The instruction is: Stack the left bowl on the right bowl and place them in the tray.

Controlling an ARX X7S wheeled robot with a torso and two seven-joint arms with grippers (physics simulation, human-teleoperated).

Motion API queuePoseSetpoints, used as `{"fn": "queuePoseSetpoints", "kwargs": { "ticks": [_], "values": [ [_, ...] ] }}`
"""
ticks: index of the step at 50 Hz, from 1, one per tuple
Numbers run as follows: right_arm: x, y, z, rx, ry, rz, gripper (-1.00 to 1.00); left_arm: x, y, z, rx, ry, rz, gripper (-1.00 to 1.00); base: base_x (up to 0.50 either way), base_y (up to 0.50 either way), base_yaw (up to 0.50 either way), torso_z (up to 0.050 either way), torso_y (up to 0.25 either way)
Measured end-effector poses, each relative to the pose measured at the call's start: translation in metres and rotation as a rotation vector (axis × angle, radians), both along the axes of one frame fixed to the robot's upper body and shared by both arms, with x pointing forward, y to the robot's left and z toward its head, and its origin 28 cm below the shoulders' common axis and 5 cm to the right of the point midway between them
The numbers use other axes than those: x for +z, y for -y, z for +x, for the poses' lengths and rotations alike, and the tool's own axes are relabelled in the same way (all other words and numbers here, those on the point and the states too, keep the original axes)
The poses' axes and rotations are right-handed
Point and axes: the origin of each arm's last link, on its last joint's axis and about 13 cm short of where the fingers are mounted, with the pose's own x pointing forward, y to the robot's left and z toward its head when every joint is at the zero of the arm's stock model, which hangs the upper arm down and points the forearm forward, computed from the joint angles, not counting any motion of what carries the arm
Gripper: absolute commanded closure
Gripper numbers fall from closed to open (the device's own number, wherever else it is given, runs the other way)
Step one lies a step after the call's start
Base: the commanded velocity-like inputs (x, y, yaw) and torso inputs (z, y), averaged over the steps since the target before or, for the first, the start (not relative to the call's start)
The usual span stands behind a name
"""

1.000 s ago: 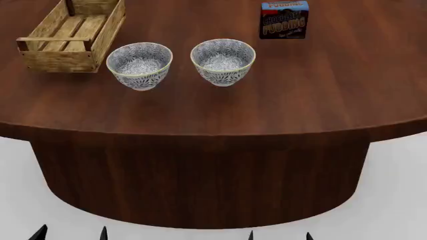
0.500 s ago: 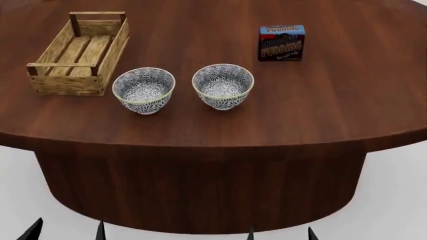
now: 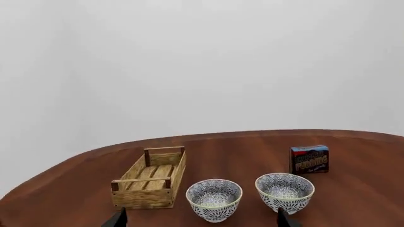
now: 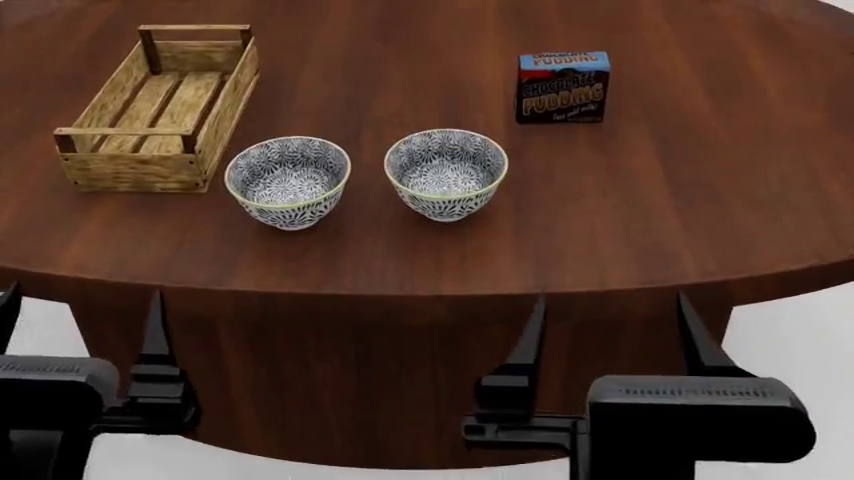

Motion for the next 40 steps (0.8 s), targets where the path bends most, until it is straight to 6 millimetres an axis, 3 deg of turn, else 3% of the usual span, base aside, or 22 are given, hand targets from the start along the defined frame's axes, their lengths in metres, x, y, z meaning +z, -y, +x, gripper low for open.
{"fn": "queuePoseSetpoints", "kwargs": {
  "ticks": [11, 40],
  "values": [
    [0.017, 0.005, 0.001, -0.023, 0.047, -0.030, -1.00, 0.017, -0.003, 0.005, 0.006, 0.039, 0.010, -1.00, 0.00, 0.04, 0.00, 0.000, 0.000],
    [0.021, 0.003, 0.002, -0.037, 0.066, -0.089, -1.00, 0.031, -0.010, 0.005, 0.095, 0.093, 0.030, -1.00, 0.01, 0.50, 0.00, 0.000, 0.000]
  ]
}}
